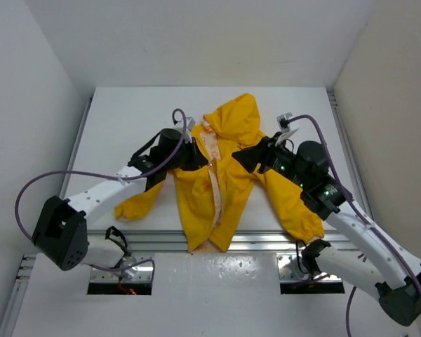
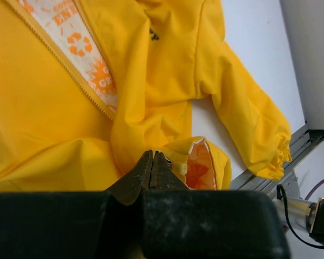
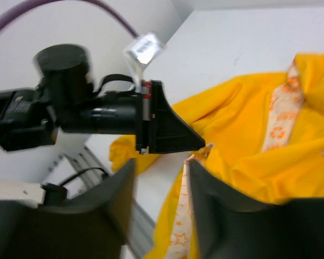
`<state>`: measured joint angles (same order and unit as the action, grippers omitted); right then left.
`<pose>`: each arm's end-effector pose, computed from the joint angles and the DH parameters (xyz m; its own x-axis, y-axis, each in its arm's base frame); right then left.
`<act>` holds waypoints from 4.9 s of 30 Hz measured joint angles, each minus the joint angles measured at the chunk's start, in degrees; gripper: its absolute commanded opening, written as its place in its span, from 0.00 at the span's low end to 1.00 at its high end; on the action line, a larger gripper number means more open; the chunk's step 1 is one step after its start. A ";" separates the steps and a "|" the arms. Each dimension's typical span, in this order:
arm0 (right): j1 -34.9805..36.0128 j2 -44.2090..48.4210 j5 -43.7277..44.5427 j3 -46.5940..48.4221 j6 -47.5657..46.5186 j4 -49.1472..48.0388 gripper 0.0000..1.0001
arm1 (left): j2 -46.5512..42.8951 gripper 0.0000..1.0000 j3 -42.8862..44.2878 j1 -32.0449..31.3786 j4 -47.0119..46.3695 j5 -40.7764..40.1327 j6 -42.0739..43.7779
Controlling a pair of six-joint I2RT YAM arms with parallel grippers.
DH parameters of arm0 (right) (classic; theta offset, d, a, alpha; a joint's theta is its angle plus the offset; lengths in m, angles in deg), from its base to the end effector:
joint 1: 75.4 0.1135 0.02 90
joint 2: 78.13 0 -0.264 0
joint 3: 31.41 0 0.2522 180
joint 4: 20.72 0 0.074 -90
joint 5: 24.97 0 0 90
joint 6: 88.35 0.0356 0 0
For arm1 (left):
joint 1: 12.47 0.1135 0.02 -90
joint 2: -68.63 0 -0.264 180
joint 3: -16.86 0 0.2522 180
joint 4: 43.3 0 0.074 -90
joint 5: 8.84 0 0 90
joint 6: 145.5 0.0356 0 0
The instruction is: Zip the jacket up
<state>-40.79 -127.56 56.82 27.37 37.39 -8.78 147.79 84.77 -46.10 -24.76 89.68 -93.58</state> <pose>0.1669 0.1213 0.3501 -0.4271 0.4077 -0.8071 -0.5299 0.6104 0.5887 0.2573 -0.1775 0.2693 -0.7295 -0.2474 -0.6377 0.2603 0.7618 -0.5932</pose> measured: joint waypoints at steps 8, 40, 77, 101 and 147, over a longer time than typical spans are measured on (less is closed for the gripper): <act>-9.57 -11.28 -15.10 6.69 15.74 3.93 0.64 | -8.61 0.00 1.11 -0.31 0.09 -3.74 3.76; -7.52 -28.44 -33.66 15.02 50.03 -6.25 0.63 | -10.58 0.00 10.32 -8.74 1.77 -17.53 23.93; -11.41 -31.10 -29.14 15.45 45.00 -3.93 0.00 | -12.57 0.00 10.38 -10.95 1.55 -13.68 25.62; -15.30 -25.55 -39.89 11.65 20.39 -0.04 0.00 | -8.59 0.00 5.99 -7.15 -5.81 -0.04 12.90; -48.76 -16.61 -63.01 10.88 38.12 -14.51 0.00 | -1.44 0.00 12.48 18.95 -14.27 -1.81 29.03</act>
<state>-89.55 -144.17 -6.19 38.25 75.51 -23.29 146.34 97.25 -27.15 -39.03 87.86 -64.56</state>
